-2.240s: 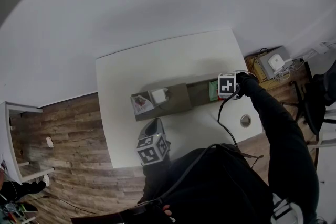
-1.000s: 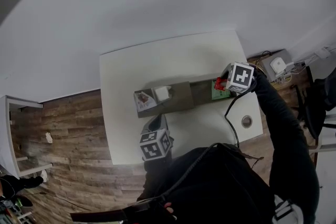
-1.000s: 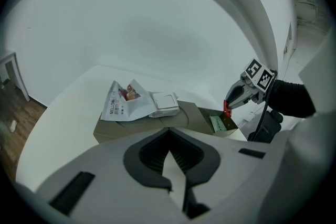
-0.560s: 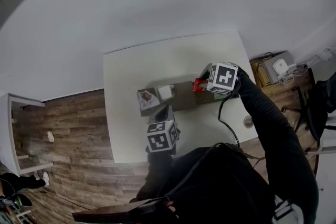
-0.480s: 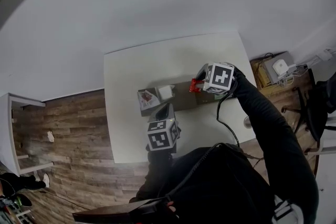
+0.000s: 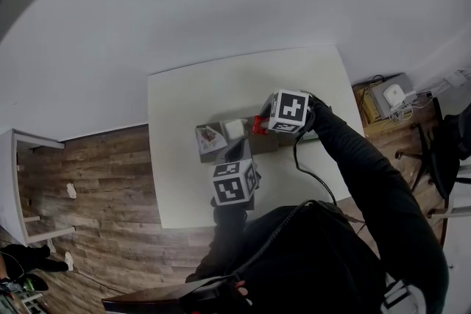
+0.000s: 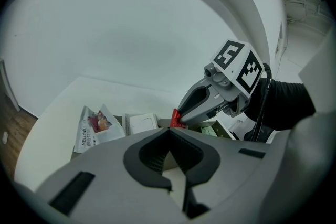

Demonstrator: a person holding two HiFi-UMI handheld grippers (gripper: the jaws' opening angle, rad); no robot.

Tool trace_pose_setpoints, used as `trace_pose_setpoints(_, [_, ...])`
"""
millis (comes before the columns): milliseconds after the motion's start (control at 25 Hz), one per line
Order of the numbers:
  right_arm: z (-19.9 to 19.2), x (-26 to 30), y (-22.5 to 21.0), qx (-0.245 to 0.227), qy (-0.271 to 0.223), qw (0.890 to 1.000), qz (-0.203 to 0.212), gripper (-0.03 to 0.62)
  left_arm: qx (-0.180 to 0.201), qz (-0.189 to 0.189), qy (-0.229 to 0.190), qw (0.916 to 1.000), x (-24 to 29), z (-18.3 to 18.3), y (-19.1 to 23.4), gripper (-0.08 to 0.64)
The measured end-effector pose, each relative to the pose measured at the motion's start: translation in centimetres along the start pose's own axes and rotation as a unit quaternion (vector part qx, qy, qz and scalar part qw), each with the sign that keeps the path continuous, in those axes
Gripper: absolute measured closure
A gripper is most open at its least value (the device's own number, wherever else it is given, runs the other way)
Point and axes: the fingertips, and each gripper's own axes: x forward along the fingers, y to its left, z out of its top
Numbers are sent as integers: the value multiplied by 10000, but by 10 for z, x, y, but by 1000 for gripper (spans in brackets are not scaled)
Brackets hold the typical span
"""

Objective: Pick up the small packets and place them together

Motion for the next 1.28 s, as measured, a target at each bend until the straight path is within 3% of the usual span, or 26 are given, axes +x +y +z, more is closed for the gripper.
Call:
trace_pose_setpoints(280, [-2,11,3,-6,110,9999,79,525,-59,-77,10,10000,1,-2,-4,560])
trace_pose_setpoints(640, [4,16,3,46,-127,9999,99,517,-126,-100,14,9999,2,-3,0,560])
trace_pose_setpoints(920, [1,17,5,107,-242,9993,266,467,-175,-64,34,9998,4,-4,4,560])
trace_pose_setpoints(1280, [-11,-24,-13,413,-712,9965,-162,460,-177,-97,38,9998,3,-6,3,560])
